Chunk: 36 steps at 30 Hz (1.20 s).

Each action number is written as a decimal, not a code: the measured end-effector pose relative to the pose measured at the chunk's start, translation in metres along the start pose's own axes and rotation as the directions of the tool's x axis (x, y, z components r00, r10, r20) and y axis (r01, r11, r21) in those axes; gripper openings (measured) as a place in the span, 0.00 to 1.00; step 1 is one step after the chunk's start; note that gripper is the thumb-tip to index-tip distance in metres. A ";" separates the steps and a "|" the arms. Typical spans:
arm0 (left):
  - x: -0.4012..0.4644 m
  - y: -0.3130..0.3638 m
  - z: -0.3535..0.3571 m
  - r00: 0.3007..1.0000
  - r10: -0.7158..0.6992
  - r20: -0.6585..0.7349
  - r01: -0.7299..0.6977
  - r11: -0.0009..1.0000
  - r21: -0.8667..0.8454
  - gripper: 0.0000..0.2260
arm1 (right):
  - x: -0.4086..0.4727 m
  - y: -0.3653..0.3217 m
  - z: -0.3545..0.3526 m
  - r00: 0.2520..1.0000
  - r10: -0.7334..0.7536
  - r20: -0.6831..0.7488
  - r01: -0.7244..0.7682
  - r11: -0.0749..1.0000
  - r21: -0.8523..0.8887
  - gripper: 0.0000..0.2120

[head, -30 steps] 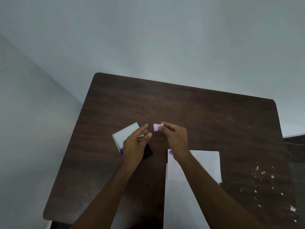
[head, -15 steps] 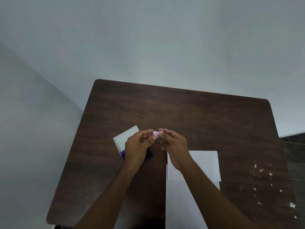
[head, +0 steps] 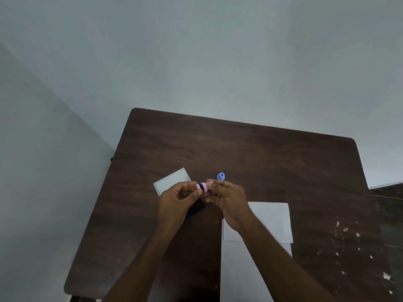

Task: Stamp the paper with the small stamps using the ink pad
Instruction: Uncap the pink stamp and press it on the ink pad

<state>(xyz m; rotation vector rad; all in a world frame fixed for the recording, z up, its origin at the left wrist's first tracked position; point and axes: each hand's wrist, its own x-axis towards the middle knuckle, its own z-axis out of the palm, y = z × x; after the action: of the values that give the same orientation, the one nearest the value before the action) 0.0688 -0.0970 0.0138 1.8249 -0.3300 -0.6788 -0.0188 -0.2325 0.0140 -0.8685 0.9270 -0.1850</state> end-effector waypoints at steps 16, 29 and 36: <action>-0.025 -0.093 -0.067 0.961 -0.148 -0.233 0.202 0.953 0.227 0.13 | -0.018 0.018 0.019 0.905 0.262 0.336 -0.383 0.845 0.374 0.17; -0.027 -0.117 -0.064 0.954 0.099 -0.285 0.103 0.781 0.616 0.16 | -0.026 0.016 0.027 0.882 0.257 0.395 -0.426 0.794 0.434 0.18; -0.033 -0.066 -0.053 0.964 0.111 -0.242 -0.024 0.941 0.337 0.11 | -0.024 0.018 0.028 0.878 0.267 0.397 -0.437 0.785 0.439 0.20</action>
<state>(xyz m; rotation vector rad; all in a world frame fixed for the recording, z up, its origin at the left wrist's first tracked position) 0.0671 -0.0151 -0.0258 2.1842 -0.3466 -0.3419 -0.0158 -0.1926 0.0241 -0.1936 0.6711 0.0397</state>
